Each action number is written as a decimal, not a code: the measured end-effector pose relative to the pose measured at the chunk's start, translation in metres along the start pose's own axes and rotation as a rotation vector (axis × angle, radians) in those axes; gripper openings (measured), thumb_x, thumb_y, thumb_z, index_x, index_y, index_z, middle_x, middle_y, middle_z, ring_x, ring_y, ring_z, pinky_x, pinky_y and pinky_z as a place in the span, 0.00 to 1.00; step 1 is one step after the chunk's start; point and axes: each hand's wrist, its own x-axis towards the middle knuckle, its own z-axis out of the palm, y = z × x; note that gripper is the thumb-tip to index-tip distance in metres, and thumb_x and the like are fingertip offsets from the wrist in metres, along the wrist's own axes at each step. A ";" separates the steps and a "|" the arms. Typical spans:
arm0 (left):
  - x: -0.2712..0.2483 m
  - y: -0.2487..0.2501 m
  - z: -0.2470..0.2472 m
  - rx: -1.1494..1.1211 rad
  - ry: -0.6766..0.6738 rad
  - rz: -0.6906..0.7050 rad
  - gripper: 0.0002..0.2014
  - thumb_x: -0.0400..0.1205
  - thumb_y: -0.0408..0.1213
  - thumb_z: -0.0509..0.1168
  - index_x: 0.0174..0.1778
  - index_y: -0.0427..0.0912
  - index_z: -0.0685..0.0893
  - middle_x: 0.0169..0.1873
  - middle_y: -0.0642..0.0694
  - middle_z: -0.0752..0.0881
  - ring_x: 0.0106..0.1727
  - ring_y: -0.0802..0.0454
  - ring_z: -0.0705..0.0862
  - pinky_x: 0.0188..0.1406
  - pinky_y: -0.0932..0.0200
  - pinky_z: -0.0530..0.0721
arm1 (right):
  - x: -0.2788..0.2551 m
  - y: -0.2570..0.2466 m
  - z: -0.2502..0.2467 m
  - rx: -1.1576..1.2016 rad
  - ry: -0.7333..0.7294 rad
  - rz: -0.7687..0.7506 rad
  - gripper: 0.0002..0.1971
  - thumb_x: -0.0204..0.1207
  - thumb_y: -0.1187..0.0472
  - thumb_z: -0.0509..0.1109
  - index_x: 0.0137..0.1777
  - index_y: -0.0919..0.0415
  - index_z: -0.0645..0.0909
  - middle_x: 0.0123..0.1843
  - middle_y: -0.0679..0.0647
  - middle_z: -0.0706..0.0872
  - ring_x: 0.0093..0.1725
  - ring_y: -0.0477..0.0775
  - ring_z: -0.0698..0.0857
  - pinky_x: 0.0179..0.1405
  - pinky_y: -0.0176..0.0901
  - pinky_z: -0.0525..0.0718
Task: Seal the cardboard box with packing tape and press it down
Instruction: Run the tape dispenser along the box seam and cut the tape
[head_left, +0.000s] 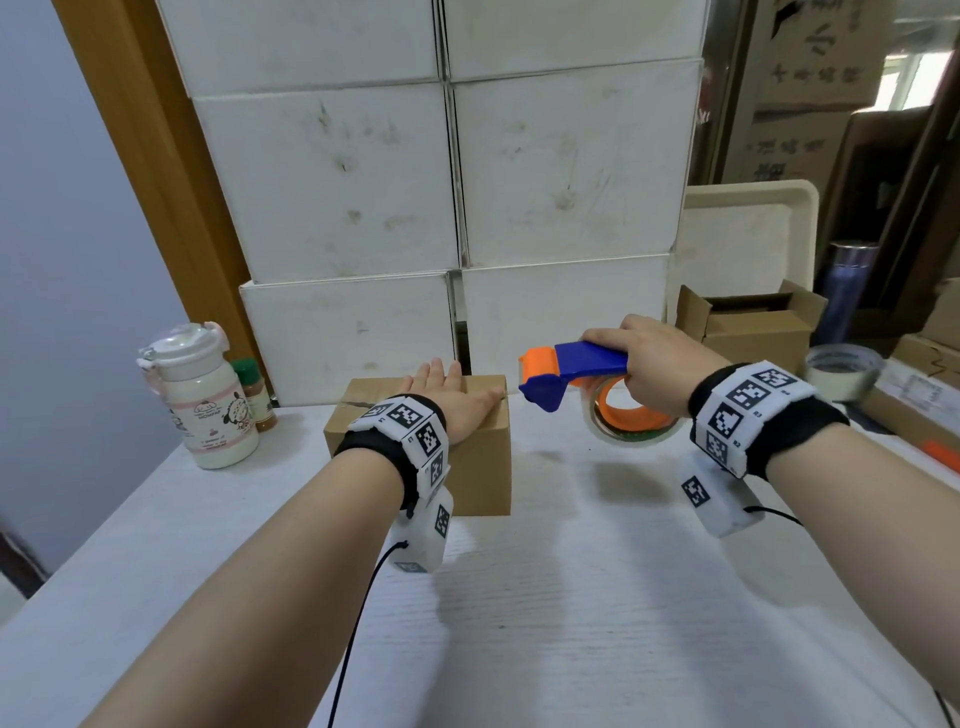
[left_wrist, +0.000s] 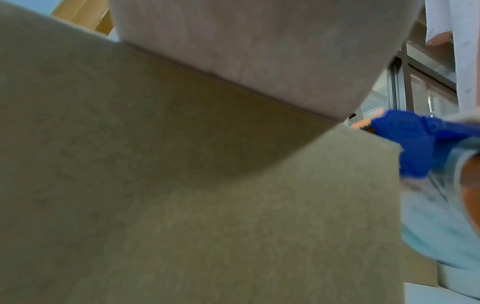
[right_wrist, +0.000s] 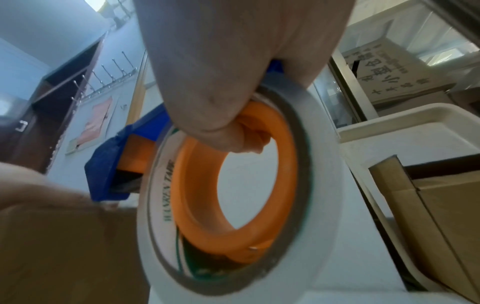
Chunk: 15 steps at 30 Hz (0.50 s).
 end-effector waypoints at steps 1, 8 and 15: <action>-0.001 0.000 0.000 -0.004 0.002 0.004 0.39 0.82 0.66 0.39 0.85 0.46 0.44 0.85 0.46 0.42 0.86 0.49 0.41 0.85 0.48 0.40 | 0.003 -0.002 -0.006 -0.009 0.029 -0.011 0.32 0.74 0.73 0.58 0.75 0.43 0.69 0.50 0.52 0.73 0.50 0.57 0.76 0.49 0.45 0.72; 0.006 -0.006 0.004 -0.051 0.003 0.046 0.32 0.84 0.58 0.31 0.85 0.50 0.45 0.85 0.46 0.42 0.86 0.50 0.40 0.84 0.47 0.39 | 0.023 -0.017 -0.039 -0.077 0.171 -0.080 0.29 0.75 0.71 0.60 0.72 0.43 0.71 0.54 0.56 0.77 0.52 0.58 0.75 0.51 0.47 0.71; -0.001 -0.001 0.002 -0.063 0.015 0.012 0.34 0.85 0.59 0.33 0.85 0.44 0.43 0.85 0.44 0.41 0.86 0.49 0.40 0.85 0.50 0.39 | 0.010 -0.005 -0.015 -0.032 0.014 -0.007 0.32 0.74 0.73 0.58 0.74 0.43 0.70 0.50 0.52 0.73 0.50 0.58 0.76 0.50 0.45 0.72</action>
